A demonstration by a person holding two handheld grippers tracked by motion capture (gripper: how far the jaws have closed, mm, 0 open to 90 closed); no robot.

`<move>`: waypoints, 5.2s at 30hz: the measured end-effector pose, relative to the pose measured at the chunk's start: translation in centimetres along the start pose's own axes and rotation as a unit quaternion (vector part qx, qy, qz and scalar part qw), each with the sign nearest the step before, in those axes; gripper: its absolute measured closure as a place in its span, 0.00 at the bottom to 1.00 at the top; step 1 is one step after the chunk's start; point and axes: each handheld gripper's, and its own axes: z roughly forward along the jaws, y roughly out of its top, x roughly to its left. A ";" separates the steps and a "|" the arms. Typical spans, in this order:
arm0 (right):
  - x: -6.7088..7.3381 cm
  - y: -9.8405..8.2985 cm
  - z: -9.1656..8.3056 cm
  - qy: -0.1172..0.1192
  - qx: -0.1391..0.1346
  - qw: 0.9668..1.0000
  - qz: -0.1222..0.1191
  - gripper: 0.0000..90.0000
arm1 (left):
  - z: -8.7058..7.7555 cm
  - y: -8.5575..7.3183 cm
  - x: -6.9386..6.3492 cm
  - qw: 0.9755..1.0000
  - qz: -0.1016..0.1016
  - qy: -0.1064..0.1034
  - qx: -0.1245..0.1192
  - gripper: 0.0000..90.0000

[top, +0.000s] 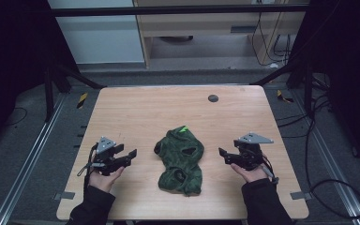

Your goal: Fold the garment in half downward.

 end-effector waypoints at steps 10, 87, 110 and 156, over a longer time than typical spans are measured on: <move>0.6 1.5 1.0 0.008 -0.005 1.000 -0.006 0.34 | 0.6 1.5 -0.4 1.000 0.003 -0.008 -0.008 0.43; 2.4 3.2 11.1 0.031 0.067 0.997 -0.006 0.61 | 13.0 3.8 -3.2 0.995 0.028 -0.033 0.093 0.60; 2.9 2.0 12.9 0.052 0.121 0.991 -0.015 0.78 | 14.1 2.7 -3.6 0.991 0.023 -0.052 0.123 0.76; 3.9 3.6 9.3 0.064 0.068 0.995 -0.031 0.95 | 9.7 4.7 -5.2 0.994 0.028 -0.059 0.083 0.96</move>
